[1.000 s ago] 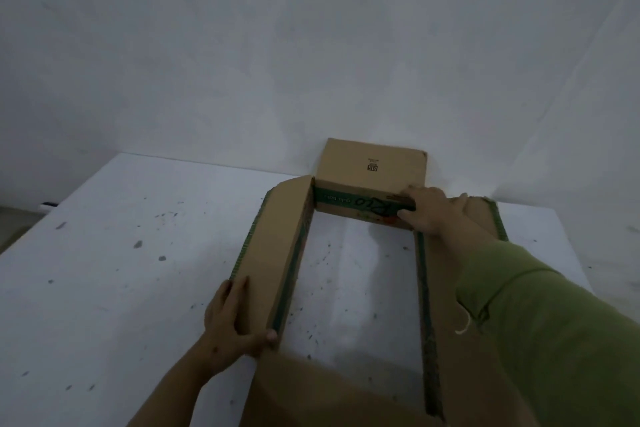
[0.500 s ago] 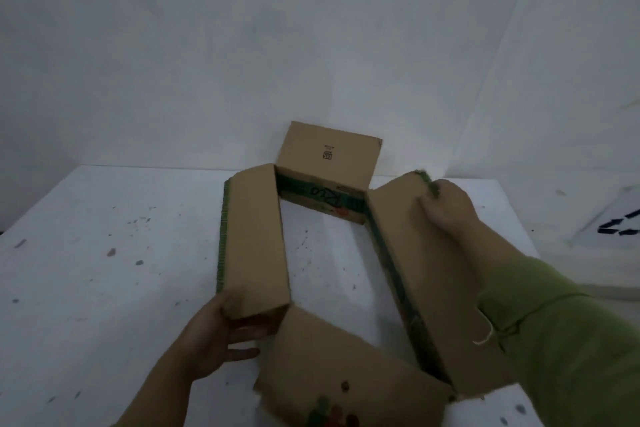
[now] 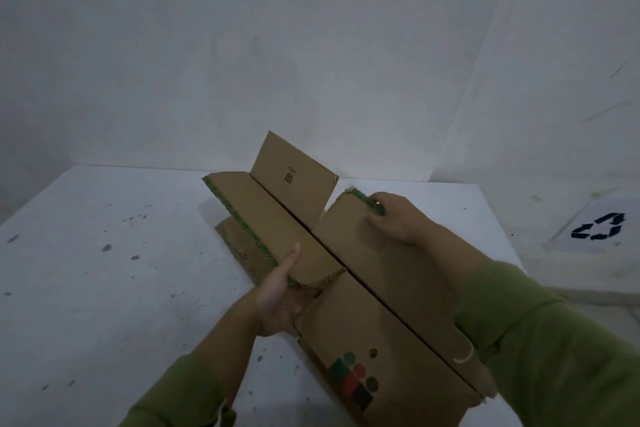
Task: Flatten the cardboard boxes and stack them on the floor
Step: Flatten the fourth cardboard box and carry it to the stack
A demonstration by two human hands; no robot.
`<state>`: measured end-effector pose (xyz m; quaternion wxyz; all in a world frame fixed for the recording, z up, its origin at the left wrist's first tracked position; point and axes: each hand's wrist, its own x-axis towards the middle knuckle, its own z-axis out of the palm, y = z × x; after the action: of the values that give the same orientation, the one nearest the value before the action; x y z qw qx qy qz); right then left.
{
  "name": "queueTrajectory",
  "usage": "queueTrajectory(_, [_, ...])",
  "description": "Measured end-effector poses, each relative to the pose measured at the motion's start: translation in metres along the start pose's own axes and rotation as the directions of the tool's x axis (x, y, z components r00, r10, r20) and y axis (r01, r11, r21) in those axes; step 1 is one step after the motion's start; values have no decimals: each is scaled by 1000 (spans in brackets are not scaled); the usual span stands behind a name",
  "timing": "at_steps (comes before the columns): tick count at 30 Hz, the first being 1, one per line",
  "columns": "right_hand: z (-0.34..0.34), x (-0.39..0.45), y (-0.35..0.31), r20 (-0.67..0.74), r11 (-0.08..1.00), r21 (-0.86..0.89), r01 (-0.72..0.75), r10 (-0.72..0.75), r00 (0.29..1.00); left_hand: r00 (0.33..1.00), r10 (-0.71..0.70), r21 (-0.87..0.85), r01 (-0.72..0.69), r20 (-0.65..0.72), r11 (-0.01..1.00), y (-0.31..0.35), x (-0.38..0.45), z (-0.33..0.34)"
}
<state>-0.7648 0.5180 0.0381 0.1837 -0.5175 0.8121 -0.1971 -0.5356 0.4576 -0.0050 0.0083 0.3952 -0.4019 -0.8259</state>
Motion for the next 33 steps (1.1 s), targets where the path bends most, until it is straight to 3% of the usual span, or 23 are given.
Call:
queueTrajectory(5, [-16,-5,-4,24,998,62,-23,22,999,983,161,-187,-143,87,972,7,5,15])
queueTrajectory(10, [-29,-6,-13,89,993,108,-39,30,996,967,157,-228,-110,203,967,26,12,40])
queueTrajectory(15, [-43,-8,-23,192,975,205,-82,42,980,966,157,-261,-101,203,960,30,27,63])
queueTrajectory(20, [-43,-4,-25,206,998,-25,-52,56,977,969,179,-359,-108,170,927,24,42,78])
queueTrajectory(24, [-19,-5,-19,-86,931,-338,-139,116,990,974,177,-393,-108,144,913,20,46,76])
queueTrajectory(26, [-11,-5,-13,-187,921,-372,-120,52,981,979,177,-330,-136,98,934,18,47,67])
queueTrajectory(29, [-11,-2,-11,-198,957,-285,-54,-3,980,974,215,-293,-227,-72,929,10,44,43])
queueTrajectory(33, [-29,6,-22,-198,989,-142,31,-59,978,894,253,-343,-385,-371,857,5,37,6])
